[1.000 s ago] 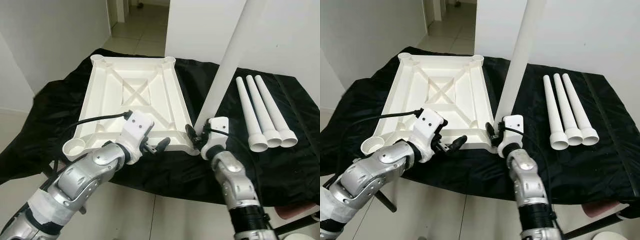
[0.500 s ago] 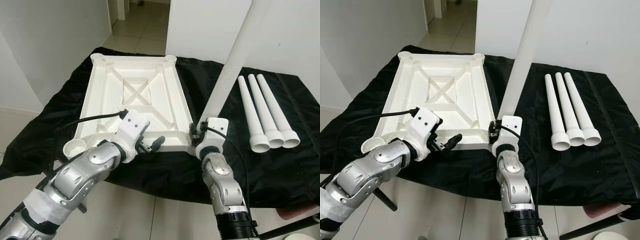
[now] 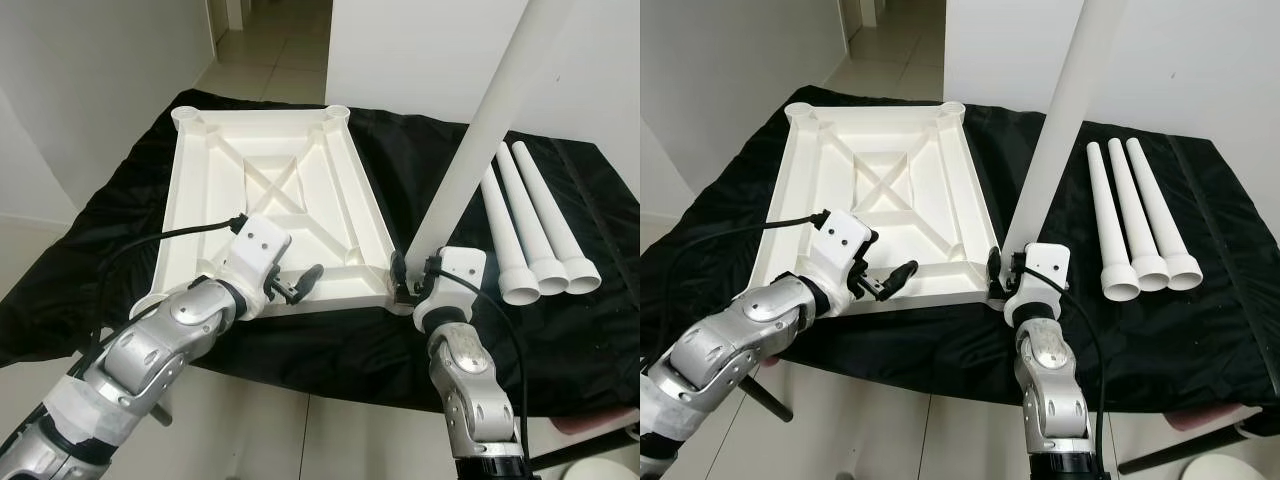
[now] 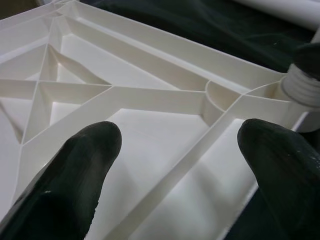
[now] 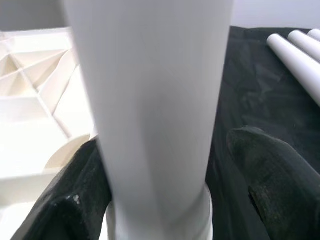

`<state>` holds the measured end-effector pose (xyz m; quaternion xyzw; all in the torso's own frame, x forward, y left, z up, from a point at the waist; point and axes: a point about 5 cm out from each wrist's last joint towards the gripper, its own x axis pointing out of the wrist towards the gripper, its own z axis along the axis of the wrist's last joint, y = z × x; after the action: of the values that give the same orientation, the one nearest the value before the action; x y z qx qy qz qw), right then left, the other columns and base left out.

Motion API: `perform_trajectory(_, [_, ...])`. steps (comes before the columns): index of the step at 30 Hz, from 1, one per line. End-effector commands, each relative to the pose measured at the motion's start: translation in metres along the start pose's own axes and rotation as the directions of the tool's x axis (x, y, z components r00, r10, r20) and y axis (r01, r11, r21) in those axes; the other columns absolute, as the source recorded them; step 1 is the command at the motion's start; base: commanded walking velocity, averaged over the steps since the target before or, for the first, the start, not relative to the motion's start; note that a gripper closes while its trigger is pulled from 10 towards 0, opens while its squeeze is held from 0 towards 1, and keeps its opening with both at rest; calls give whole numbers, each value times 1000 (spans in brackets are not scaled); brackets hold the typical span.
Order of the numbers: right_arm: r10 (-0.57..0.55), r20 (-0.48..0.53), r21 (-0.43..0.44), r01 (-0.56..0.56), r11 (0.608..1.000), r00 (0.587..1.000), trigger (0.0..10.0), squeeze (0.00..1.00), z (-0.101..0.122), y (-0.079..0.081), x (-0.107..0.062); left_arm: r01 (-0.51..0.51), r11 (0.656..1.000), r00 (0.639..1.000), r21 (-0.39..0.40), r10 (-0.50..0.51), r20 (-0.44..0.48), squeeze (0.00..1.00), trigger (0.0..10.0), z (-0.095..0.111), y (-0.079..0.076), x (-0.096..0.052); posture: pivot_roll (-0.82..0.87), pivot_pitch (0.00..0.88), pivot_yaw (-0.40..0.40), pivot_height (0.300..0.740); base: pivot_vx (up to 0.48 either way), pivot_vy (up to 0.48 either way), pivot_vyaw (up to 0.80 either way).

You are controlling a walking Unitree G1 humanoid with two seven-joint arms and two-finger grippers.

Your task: Building children table

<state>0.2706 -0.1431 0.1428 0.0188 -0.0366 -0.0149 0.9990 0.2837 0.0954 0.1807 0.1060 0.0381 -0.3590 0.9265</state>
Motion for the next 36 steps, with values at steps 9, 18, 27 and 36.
perform_trajectory(9, [10, 8, -9, -10, 1000, 1000, 10000, 0, -3, -6, -27, 79, 997, 990, 19, -76, -122, 0, 10000, -19, 21, 7, 12, 79, -17, 740, 0, 0, 0])
perform_trajectory(18, [38, -10, -32, -38, 999, 999, 10000, 0, -6, -12, -35, 4, 1000, 964, -16, -8, -267, 0, 10000, -40, 40, 22, -17, 78, 8, 740, 0, 0, 0])
perform_trajectory(27, [38, -22, -26, -39, 999, 999, 10000, 0, -7, -6, -32, -18, 1000, 952, -5, 16, -304, 0, 10000, -35, 49, 46, -21, 78, 20, 740, 0, 0, 0])
perform_trajectory(36, [41, -20, -25, -42, 999, 999, 10000, 0, -7, -2, -26, -1, 999, 930, -39, -13, -368, 0, 10000, -44, 44, 60, -27, 74, 39, 740, 0, 0, 0])
